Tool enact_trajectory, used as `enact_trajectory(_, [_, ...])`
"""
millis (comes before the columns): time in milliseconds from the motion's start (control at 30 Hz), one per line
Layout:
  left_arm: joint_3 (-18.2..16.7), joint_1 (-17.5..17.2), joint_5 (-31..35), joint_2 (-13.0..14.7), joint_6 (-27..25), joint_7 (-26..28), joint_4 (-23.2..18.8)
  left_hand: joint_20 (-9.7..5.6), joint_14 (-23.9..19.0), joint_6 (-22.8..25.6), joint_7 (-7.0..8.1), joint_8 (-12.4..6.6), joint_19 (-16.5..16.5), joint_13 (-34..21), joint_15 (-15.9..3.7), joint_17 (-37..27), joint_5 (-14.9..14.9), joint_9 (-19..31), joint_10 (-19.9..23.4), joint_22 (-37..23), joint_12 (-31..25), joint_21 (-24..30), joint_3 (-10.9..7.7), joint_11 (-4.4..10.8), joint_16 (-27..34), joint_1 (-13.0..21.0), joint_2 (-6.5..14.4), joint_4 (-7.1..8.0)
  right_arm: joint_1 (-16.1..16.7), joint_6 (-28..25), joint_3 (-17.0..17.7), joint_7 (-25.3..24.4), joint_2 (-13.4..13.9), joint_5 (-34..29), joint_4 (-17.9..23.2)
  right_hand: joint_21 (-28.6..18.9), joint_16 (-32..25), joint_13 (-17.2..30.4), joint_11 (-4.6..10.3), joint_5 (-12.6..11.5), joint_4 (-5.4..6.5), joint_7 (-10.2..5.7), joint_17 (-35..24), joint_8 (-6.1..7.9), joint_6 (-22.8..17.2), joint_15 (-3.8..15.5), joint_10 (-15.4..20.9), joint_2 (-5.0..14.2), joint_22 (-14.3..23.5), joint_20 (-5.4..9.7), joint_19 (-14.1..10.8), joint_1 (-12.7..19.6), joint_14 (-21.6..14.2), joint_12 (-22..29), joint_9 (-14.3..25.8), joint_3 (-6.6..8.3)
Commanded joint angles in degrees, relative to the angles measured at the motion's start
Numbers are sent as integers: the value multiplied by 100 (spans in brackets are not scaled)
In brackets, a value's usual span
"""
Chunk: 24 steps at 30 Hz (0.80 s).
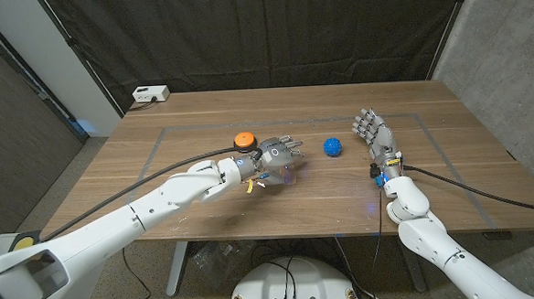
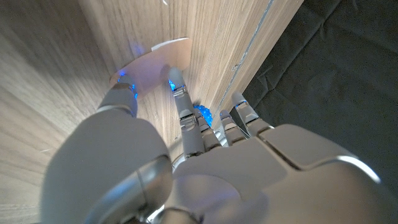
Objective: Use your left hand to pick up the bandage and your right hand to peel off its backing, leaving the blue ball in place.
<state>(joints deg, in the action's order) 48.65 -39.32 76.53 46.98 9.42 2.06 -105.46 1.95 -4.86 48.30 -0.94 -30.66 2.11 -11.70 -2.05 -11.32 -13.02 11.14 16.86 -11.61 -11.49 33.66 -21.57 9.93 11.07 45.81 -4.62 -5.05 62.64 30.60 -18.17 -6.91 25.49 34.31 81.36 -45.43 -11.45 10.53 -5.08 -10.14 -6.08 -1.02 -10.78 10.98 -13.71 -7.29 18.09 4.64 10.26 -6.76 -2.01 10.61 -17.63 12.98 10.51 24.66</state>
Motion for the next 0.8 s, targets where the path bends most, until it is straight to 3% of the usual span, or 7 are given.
enact_trajectory(33, [134,327,-404,-152,346,-313,330,24,81,-217,-3,161,-63,-17,-132,-22,-56,-19,-99,-20,13,29,-40,-19,17,-1,205,84,-98,23,-14,4,-54,0,-129,20,-28,30,-43,16,27,-4,-29,0,-2,0,56,-10,27,-22,-36,-76,-64,-11,20,15])
enact_trajectory(333, [167,578,-1083,-296,764,-578,614,37,164,-441,90,348,-98,-17,-86,-30,-54,-35,-227,-26,18,42,-53,-92,7,-85,339,164,-151,-5,-12,-15,-70,8,-189,32,-29,31,-63,14,42,-3,-30,-1,0,4,80,-15,27,-27,-43,-109,-73,-4,20,2])
enact_trajectory(500, [284,687,-964,-355,763,-829,683,31,166,-100,23,284,-91,-14,-98,-18,-49,-41,-155,-24,-32,60,-55,-33,13,-74,342,145,-172,35,-4,-31,-92,-3,-237,38,-29,31,-56,12,48,-6,-29,1,-2,1,86,-18,28,-25,-46,-123,-77,-3,20,-4])
enact_trajectory(700, [361,760,-929,-369,743,-1039,767,26,169,-109,-87,335,-98,-10,-94,-13,-50,-47,-157,-24,-38,68,-99,-65,16,-14,396,117,-170,47,11,-100,-104,-35,-252,46,-32,32,-58,10,58,-8,-29,2,-5,20,90,-19,28,-27,-54,-146,-93,-3,20,-12])
enact_trajectory(800, [379,724,-814,-341,699,-797,779,-56,89,385,-21,264,-36,3,-145,12,-26,-54,9,-22,-102,121,-241,-13,40,236,505,-34,-183,31,7,-100,-95,-43,-251,49,-40,32,-61,9,62,-8,-29,1,-2,32,92,-19,28,-24,-59,-154,-115,-3,20,-14])
